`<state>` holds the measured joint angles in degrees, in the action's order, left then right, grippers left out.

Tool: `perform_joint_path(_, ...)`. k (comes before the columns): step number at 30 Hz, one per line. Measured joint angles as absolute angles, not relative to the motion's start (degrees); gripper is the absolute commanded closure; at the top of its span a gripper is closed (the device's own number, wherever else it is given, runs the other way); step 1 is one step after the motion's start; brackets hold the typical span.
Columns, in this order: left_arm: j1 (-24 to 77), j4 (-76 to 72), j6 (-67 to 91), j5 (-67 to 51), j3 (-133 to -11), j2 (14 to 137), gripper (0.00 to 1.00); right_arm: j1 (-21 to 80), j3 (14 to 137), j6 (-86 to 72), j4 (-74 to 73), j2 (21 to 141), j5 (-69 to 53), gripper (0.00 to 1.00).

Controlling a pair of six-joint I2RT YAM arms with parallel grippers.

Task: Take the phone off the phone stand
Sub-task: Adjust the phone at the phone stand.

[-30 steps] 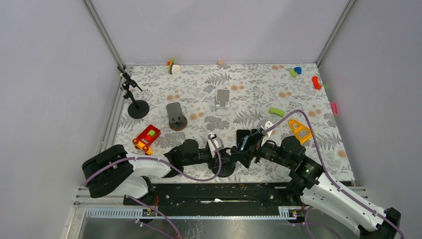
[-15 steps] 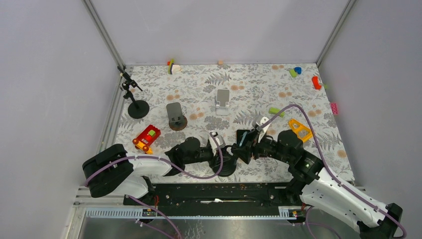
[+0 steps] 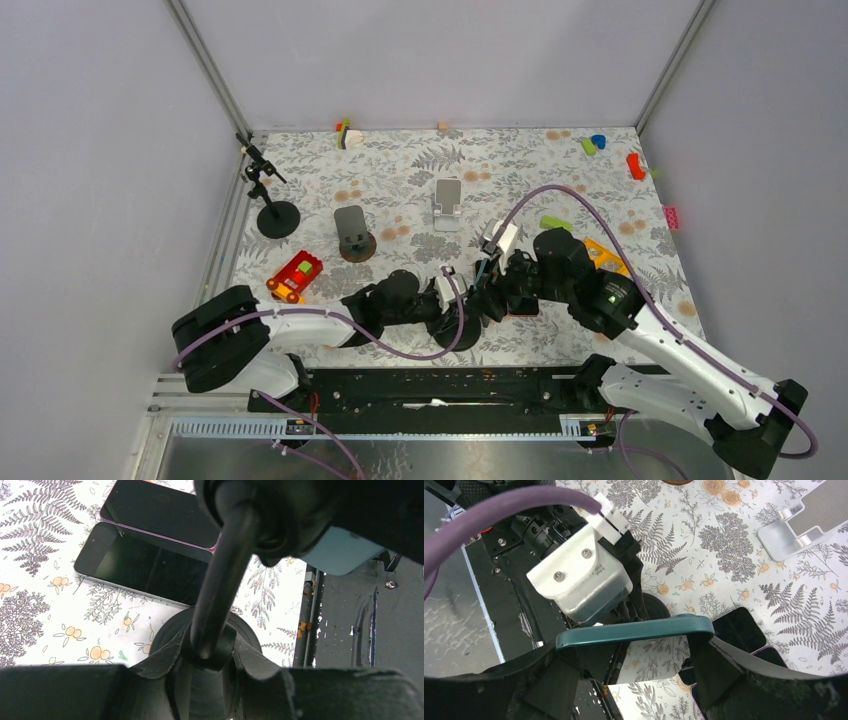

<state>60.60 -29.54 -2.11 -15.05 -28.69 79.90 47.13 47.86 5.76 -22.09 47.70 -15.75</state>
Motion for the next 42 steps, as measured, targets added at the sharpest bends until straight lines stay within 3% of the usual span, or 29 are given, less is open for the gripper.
perform_joint_path(20,62.0,-33.0,-1.1,-13.9,-29.2,82.5,1.00,47.1,63.0,17.5,-37.8,60.5,-19.5,1.00)
perform_joint_path(26,62.8,-33.4,1.7,-11.2,-28.2,81.8,0.37,47.1,60.9,16.5,-34.8,58.8,-20.0,1.00)
perform_joint_path(27,63.0,-32.6,2.1,-10.7,-27.8,81.8,0.14,47.1,59.9,16.0,-33.7,57.9,-20.4,1.00)
perform_joint_path(28,63.2,-32.0,2.8,-10.2,-27.0,81.8,0.03,47.1,58.8,15.4,-32.7,56.9,-20.7,1.00)
perform_joint_path(37,63.4,-27.8,5.0,-8.4,-25.3,73.8,0.01,47.1,51.7,12.3,-26.5,50.4,-22.2,1.00)
perform_joint_path(42,63.4,-26.8,4.8,-9.0,-25.1,65.8,0.06,47.1,49.5,12.3,-23.9,48.7,-24.2,0.97)
